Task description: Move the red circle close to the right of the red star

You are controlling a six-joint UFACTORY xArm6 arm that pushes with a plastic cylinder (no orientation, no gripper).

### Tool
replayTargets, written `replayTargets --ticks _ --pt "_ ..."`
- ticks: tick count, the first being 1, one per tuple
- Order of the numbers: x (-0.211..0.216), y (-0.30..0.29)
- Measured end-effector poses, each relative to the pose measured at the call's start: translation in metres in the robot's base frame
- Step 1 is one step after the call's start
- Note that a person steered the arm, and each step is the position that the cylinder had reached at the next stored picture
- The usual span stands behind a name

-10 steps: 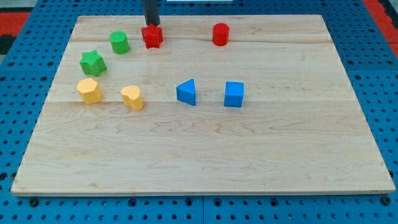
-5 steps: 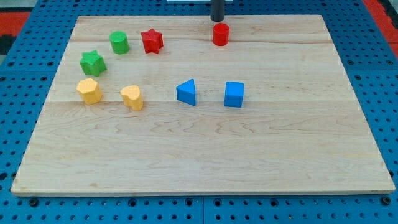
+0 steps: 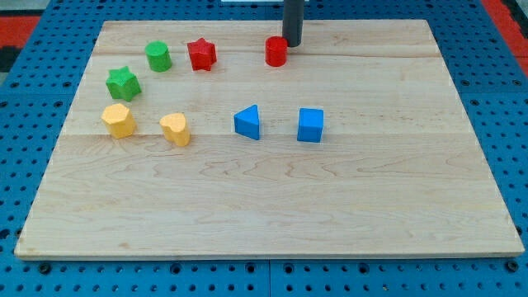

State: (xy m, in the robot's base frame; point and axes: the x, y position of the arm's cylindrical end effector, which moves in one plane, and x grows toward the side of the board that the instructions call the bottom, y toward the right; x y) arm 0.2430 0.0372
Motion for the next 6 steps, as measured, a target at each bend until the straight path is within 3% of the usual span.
replayTargets --ticks 2,4,6 --pt "0.024 0.022" --pt "0.024 -0.043" --pt "0.011 -0.039"
